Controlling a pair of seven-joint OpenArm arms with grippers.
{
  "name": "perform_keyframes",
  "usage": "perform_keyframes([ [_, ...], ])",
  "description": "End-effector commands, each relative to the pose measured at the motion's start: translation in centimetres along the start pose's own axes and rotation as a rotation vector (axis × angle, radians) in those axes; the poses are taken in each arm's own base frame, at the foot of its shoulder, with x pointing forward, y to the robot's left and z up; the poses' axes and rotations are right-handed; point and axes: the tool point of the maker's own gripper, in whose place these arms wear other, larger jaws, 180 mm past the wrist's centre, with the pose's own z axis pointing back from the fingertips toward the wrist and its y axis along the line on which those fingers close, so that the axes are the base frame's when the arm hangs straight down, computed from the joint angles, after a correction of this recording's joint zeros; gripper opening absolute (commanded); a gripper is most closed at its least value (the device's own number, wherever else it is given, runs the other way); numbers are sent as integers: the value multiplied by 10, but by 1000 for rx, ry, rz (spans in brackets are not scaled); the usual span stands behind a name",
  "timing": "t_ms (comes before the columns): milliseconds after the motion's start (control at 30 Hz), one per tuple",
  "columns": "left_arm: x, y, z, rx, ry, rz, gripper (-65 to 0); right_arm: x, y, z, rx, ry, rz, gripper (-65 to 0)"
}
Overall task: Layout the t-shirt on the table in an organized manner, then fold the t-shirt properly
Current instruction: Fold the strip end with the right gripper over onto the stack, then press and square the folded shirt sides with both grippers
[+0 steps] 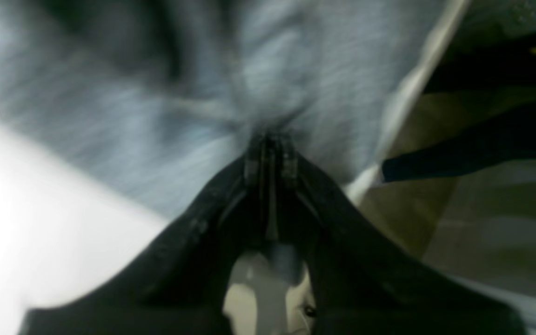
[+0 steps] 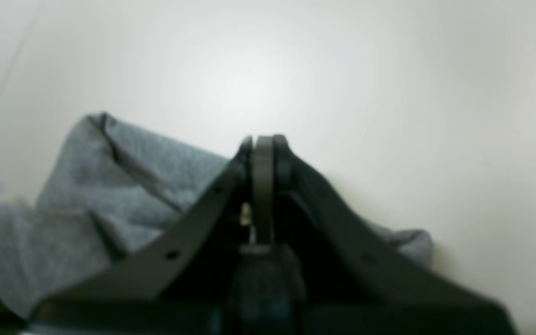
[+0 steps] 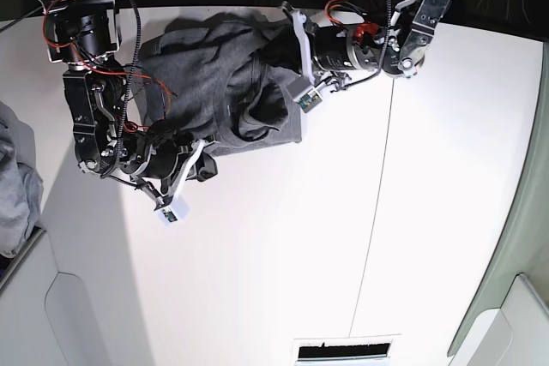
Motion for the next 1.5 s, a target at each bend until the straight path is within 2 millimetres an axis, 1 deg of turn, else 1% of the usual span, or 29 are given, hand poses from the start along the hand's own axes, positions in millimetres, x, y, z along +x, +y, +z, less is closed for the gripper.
perform_keyframes([
  [0,27,14,4,17,-68,-20,-605,14,-8,9,-5,-28,15,-650],
  [100,49,49,8,74,-89,-15,-605,-3,-17,20,6,-1,-30,-650],
  [200,65,74,6,100,-88,-7,-605,-25,-17,29,30,25,-75,-650],
  [300,83,95,2,123,-89,12,-606,-50,-4,33,71,48,-127,-650],
  [367,99,108,0,144,-94,30,-606,-61,8,34,99,43,-150,-650],
  [467,121,119,1,159,-108,23,-606,-68,26,37,125,33,-146,-650],
  [533,130,121,5,163,-101,7,-606,-65,32,40,131,13,-138,-650],
  [600,138,119,13,143,-102,-9,-606,-54,33,45,124,-30,-136,-650],
  [700,151,114,34,116,-138,-26,-606,-27,24,56,93,-121,-141,-650],
  [800,160,107,56,82,-175,-34,-606,7,15,68,67,-219,-138,-650],
  [900,154,97,66,51,-181,-32,-606,29,15,69,73,-262,-120,-650],
  [1000,135,88,61,25,-168,0,-606,48,22,67,91,-293,-103,-650],
  [1067,119,81,55,3,-160,35,-606,55,30,59,104,-288,-82,-650],
  [1133,104,78,50,10,-153,50,-606,52,37,44,102,-253,-57,-650],
  [1200,87,82,46,49,-147,42,-606,42,41,24,89,-199,-30,-650],
  [1233,79,84,44,69,-147,37,-606,33,41,13,83,-168,-19,-650],
  [1333,50,90,35,101,-121,63,-606,1,34,-16,61,-70,-7,-650],
  [1400,27,93,23,108,-63,105,-606,-25,24,-30,44,6,-24,-650],
  [1467,9,95,12,109,-33,153,-606,-41,16,-37,36,54,-64,-650],
])
